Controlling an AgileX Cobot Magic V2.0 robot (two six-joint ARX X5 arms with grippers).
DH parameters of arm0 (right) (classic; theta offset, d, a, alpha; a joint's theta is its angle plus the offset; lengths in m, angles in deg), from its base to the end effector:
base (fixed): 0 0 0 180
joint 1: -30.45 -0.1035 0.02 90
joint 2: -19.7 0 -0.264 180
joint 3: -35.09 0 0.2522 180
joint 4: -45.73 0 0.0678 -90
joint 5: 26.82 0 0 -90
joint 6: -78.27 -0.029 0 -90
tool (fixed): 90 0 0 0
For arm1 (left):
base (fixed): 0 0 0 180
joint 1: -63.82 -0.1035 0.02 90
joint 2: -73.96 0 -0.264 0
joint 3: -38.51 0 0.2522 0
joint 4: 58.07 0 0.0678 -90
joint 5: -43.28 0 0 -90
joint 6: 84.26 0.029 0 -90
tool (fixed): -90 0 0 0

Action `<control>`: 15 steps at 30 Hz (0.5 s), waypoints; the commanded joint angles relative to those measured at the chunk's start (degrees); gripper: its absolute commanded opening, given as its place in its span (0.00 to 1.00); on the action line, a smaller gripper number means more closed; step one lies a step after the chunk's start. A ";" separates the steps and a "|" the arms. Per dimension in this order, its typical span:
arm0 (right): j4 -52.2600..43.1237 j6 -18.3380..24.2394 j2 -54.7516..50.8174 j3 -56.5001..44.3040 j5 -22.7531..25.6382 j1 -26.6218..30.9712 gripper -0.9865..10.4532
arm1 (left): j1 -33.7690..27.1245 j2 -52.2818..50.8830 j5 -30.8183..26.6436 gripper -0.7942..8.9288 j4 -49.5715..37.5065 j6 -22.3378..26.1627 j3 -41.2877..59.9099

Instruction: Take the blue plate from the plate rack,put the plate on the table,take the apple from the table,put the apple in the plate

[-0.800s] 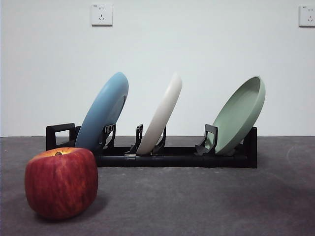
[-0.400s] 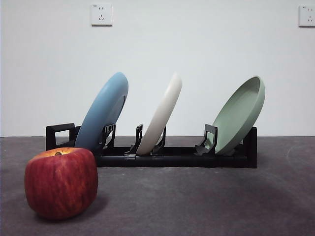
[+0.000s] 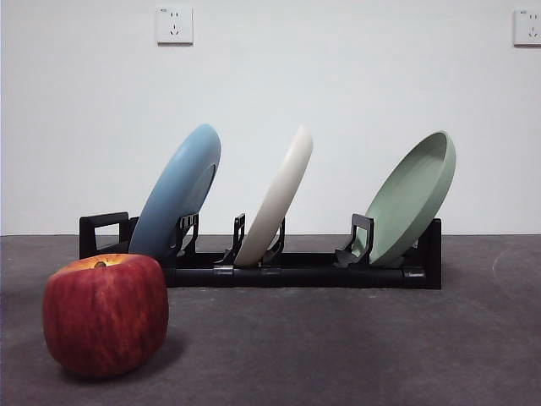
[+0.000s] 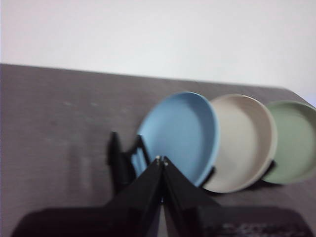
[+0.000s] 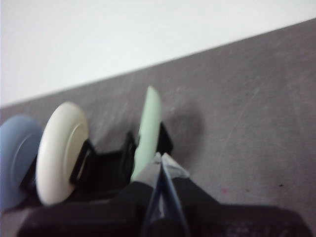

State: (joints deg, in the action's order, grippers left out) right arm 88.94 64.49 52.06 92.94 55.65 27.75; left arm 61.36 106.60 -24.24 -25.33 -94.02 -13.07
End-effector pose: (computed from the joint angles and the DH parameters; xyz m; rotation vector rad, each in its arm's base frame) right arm 0.1163 0.0093 0.3240 0.2510 0.3293 0.1391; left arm 0.1285 -0.0056 0.3052 -0.2201 0.2656 -0.3270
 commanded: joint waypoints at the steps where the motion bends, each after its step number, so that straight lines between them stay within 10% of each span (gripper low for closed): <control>1: 3.45 4.68 5.03 5.95 -4.09 0.00 0.08 | -0.15 5.90 4.00 0.08 3.02 2.56 -5.53; 10: 8.83 7.98 16.48 14.36 -13.55 -0.04 0.29 | 0.04 17.99 10.88 0.09 9.14 2.47 -15.28; 15: 9.05 7.89 18.34 14.36 -13.55 -0.04 0.40 | 0.63 19.93 10.62 0.54 8.90 2.19 -15.28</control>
State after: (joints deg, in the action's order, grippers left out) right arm 98.27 71.88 70.42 107.24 42.16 27.75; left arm 61.76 126.32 -13.73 -16.09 -92.32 -28.42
